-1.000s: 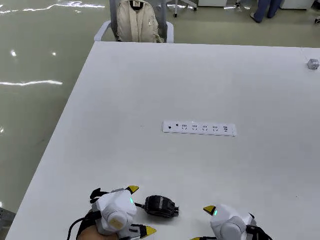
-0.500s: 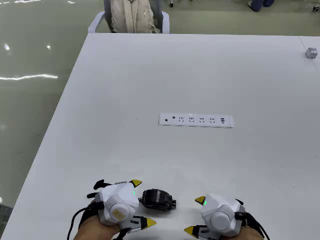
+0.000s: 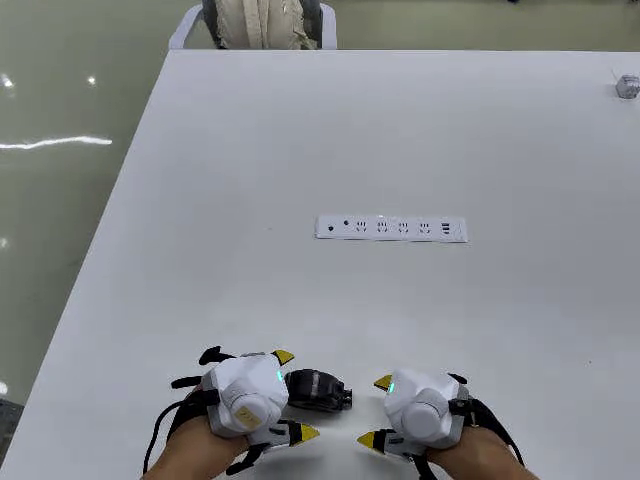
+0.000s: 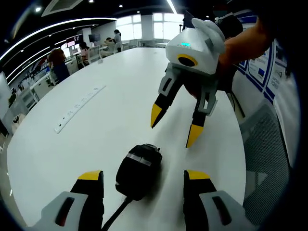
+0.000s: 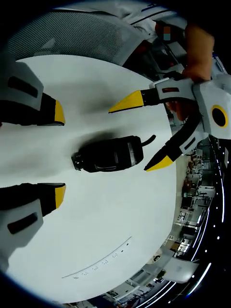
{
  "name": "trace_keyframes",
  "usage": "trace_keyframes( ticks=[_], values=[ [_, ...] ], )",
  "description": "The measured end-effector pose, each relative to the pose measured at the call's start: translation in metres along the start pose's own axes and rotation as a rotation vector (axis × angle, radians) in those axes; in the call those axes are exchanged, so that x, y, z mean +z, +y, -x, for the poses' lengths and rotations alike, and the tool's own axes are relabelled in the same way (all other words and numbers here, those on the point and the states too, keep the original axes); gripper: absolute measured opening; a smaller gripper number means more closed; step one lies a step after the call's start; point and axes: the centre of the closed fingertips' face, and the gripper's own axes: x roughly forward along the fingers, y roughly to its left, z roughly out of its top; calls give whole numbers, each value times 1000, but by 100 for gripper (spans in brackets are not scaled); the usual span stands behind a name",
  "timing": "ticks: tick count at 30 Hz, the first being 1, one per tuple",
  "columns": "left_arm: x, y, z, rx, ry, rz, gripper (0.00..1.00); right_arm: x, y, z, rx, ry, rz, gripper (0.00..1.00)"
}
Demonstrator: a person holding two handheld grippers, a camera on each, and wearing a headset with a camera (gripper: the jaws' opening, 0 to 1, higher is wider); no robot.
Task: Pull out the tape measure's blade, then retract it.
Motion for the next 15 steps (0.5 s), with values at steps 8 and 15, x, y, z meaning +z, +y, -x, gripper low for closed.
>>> trace_keyframes(
  ticks=[8,15],
  values=[
    [-2,2,-8,-20,13,-24,61,1,-3,-10,19,10,23,46],
    [-2,1,-15,-39,27,-46,58,-1,-6,-18,35,20,46,45]
  ],
)
